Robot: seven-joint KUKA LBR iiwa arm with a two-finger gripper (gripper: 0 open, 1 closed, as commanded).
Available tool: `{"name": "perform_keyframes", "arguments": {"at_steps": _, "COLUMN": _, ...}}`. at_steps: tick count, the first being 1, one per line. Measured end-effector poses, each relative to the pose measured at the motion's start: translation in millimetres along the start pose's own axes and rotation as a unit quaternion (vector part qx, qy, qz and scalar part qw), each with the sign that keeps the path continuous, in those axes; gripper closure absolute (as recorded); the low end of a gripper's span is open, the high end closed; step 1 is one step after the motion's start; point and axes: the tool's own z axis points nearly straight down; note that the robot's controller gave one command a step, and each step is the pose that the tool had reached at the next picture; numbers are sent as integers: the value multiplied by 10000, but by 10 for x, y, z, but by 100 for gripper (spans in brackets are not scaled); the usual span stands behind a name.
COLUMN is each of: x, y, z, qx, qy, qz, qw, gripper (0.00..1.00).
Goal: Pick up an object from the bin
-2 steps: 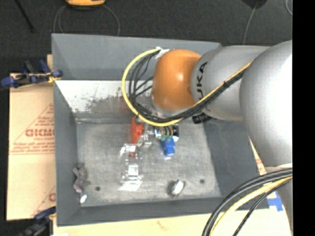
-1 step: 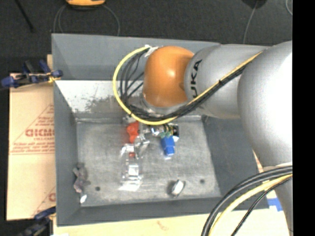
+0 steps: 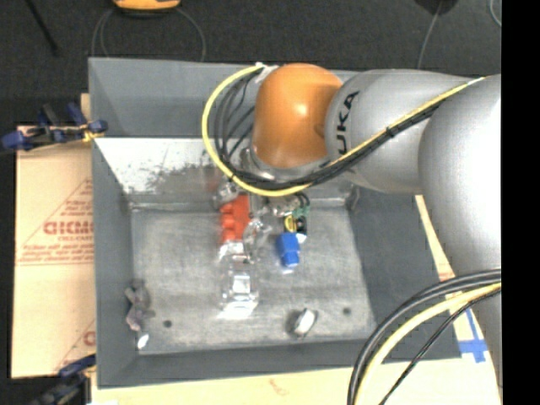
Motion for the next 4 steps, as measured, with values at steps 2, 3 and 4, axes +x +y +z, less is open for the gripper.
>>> {"name": "perform_keyframes", "arguments": {"at_steps": 2, "x": 524, "y": -535, "z": 11, "qx": 11, "qy": 33, "qz": -2018, "qw": 9794, "gripper": 0}}
{"name": "perform_keyframes", "arguments": {"at_steps": 3, "x": 916, "y": -520, "z": 99, "qx": -3, "qy": 26, "qz": -2893, "qw": 9572, "gripper": 0}}
{"name": "perform_keyframes", "arguments": {"at_steps": 4, "x": 766, "y": -570, "z": 349, "qx": 22, "qy": -24, "qz": -4229, "qw": 9062, "gripper": 0}}
